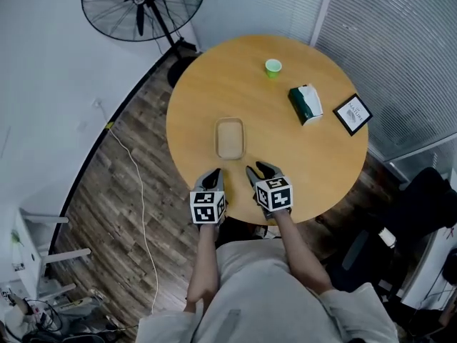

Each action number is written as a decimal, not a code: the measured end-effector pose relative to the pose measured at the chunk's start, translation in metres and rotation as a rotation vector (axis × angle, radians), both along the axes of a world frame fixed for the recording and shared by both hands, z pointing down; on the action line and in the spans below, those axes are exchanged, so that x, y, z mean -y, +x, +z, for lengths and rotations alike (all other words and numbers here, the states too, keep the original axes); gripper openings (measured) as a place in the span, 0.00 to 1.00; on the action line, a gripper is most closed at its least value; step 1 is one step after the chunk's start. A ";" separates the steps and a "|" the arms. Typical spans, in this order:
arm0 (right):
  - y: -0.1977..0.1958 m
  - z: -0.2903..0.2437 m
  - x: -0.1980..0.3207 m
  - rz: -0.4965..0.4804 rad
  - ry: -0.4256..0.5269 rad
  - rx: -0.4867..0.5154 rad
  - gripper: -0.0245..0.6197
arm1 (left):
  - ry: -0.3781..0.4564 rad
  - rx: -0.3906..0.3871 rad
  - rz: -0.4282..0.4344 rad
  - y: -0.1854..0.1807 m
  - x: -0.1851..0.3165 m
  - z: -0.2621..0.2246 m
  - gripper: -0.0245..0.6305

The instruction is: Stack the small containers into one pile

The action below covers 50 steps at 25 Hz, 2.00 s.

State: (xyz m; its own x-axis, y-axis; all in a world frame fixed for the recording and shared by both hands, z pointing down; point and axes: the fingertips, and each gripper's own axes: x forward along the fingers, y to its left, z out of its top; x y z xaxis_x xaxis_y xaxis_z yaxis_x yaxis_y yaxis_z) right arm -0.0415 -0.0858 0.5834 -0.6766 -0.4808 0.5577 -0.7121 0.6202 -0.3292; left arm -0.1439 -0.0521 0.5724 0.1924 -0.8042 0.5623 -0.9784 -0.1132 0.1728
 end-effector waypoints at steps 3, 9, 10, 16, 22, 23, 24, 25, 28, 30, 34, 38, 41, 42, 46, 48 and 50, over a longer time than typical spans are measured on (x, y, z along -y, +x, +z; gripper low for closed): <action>0.007 0.001 -0.011 -0.008 0.013 0.002 0.25 | 0.009 0.003 0.002 0.007 -0.014 0.000 0.04; 0.013 0.001 -0.025 -0.025 0.044 -0.006 0.24 | 0.009 -0.004 0.007 0.015 -0.032 0.005 0.04; 0.015 0.001 -0.028 -0.026 0.046 -0.007 0.24 | 0.008 -0.006 0.007 0.016 -0.033 0.006 0.04; 0.016 -0.002 -0.032 -0.032 0.064 -0.009 0.18 | 0.015 0.001 0.031 0.025 -0.033 0.001 0.04; 0.018 -0.008 -0.034 -0.036 0.095 0.008 0.08 | 0.019 0.003 0.029 0.028 -0.037 -0.001 0.04; 0.018 -0.009 -0.034 -0.036 0.098 0.010 0.06 | 0.019 0.004 0.029 0.028 -0.037 -0.001 0.04; 0.017 -0.010 -0.035 -0.037 0.101 0.012 0.05 | 0.019 0.005 0.030 0.028 -0.038 -0.001 0.04; 0.017 -0.010 -0.036 -0.038 0.103 0.014 0.04 | 0.019 0.006 0.030 0.028 -0.039 -0.001 0.04; 0.016 -0.011 -0.037 -0.044 0.108 0.019 0.03 | 0.021 0.007 0.032 0.029 -0.041 -0.001 0.04; 0.017 -0.012 -0.039 -0.047 0.110 0.019 0.03 | 0.022 0.009 0.034 0.030 -0.042 -0.001 0.04; 0.017 -0.010 -0.042 -0.054 0.115 0.015 0.03 | 0.022 0.008 0.037 0.031 -0.045 0.000 0.04; 0.020 -0.008 -0.043 -0.058 0.113 0.003 0.03 | 0.020 0.011 0.042 0.032 -0.046 0.001 0.04; 0.019 -0.007 -0.044 -0.063 0.109 0.000 0.03 | 0.021 0.015 0.045 0.033 -0.047 -0.001 0.04; 0.019 -0.007 -0.045 -0.066 0.108 -0.001 0.03 | 0.022 0.015 0.045 0.034 -0.046 -0.002 0.04; 0.016 -0.010 -0.047 -0.077 0.111 -0.002 0.03 | 0.028 0.018 0.050 0.034 -0.046 -0.005 0.04; 0.016 -0.010 -0.047 -0.077 0.113 -0.001 0.03 | 0.029 0.020 0.052 0.035 -0.046 -0.005 0.04; 0.017 -0.010 -0.047 -0.074 0.115 0.001 0.03 | 0.030 0.022 0.051 0.035 -0.046 -0.004 0.04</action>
State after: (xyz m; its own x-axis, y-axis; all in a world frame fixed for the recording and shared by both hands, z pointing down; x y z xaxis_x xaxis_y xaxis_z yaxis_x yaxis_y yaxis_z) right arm -0.0241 -0.0390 0.5736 -0.7130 -0.4898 0.5017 -0.6625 0.7049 -0.2535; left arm -0.1088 -0.0059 0.5679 0.2218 -0.8101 0.5427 -0.9747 -0.1682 0.1472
